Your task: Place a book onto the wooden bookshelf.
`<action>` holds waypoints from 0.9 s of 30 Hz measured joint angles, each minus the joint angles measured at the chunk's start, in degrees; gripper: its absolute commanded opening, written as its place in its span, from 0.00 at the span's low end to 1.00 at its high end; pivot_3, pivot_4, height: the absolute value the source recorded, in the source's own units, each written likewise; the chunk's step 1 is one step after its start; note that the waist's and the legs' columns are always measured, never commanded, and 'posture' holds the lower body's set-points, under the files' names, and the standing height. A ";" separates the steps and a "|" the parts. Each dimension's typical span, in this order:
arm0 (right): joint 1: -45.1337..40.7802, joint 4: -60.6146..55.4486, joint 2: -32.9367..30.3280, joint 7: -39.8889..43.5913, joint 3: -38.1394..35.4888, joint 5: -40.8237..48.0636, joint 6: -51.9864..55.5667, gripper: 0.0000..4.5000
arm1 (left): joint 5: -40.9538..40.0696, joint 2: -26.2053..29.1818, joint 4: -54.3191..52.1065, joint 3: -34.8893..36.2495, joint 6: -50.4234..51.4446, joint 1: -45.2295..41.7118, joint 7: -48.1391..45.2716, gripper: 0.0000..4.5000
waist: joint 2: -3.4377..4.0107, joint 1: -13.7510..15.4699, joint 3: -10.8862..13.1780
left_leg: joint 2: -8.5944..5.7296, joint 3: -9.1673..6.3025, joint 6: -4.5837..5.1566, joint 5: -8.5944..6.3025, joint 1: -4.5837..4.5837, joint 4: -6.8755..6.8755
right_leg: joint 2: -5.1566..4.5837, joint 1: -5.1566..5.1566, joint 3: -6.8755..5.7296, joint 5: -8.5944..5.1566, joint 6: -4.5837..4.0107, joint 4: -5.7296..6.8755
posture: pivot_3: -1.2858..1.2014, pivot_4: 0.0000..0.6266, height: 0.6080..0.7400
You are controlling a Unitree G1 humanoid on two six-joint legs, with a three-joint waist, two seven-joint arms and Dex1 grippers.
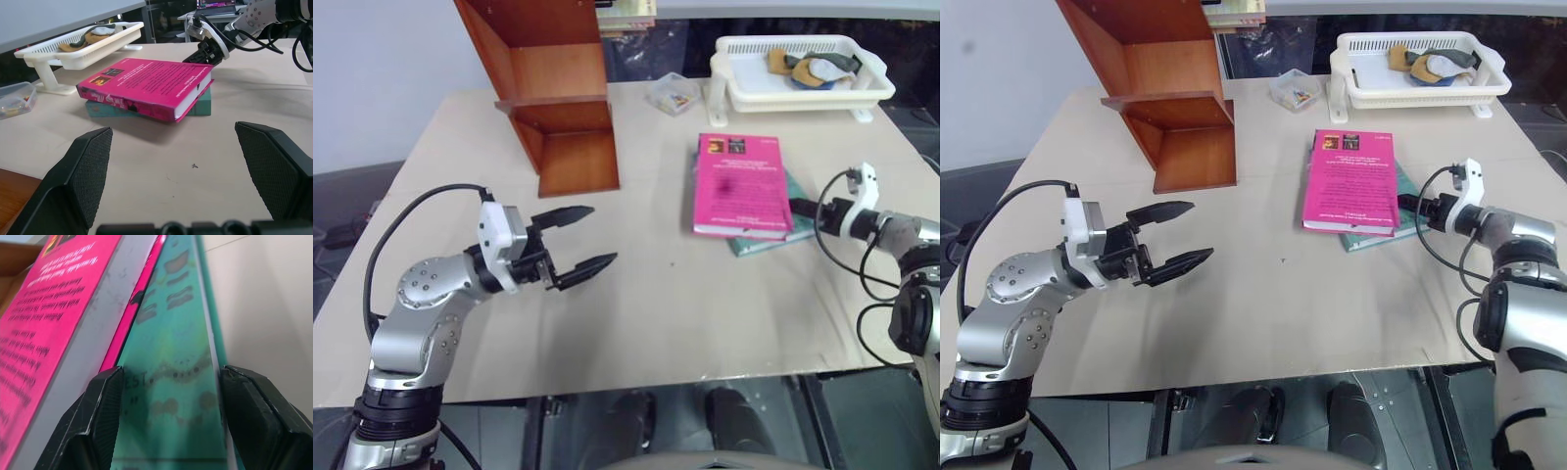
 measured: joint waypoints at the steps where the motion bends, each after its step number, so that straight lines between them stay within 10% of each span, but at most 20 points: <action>1: 0.41 -0.74 0.08 0.78 0.28 -0.12 0.16 0.71 | 0.03 0.00 0.00 -0.01 0.00 -0.01 -0.02 0.99 | 0.00 0.01 0.00 | 0.00 0.00 0.00 0.00 0.00 0.00 | 0.00 0.00 0.00 0.00 0.00 0.01 | 0.52 0.24 1.00; 27: 12.65 -21.20 -0.84 21.68 10.33 -0.07 5.55 0.71 | 0.57 -0.01 1.03 -0.56 -0.06 -1.14 -0.52 0.99 | -0.02 0.14 -0.02 | 0.00 -0.03 0.00 0.00 0.03 0.07 | -0.01 0.01 -0.02 0.00 0.00 0.09 | 0.52 0.24 1.00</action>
